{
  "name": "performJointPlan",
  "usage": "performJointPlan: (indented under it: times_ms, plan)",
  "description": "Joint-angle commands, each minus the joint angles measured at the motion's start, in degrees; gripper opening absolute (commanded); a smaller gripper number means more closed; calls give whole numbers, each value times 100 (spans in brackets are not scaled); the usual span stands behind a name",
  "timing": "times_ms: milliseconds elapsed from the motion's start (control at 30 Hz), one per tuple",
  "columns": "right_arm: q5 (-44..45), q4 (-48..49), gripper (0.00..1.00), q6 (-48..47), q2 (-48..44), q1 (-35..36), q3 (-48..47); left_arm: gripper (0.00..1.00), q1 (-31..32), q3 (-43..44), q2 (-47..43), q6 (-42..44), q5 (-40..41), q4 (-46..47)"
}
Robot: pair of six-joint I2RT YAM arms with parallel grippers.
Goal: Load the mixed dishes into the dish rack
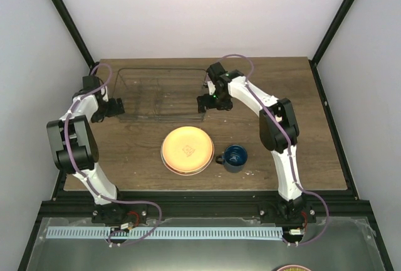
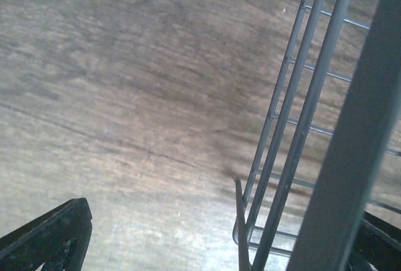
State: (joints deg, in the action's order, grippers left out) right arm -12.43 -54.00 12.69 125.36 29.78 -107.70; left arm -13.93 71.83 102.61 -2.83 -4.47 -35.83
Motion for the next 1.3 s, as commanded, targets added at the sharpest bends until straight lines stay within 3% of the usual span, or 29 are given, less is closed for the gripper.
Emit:
performJointPlan:
  times_ms: [0, 667, 1000, 1267]
  plan:
    - [-34, -489, 100, -232, -301, 71, -32, 100, -13, -213, -410, -40, 121, -312]
    - [-9, -534, 100, -442, -634, 123, 513, 100, -13, -1091, -1539, -190, 163, -499]
    - [434, -839, 100, -364, -865, 121, -14, 100, -14, -419, -1852, -304, -3, -699]
    - [1397, -731, 100, 21, -1454, 88, -62, 100, 8, 184, -2276, -547, 44, -417]
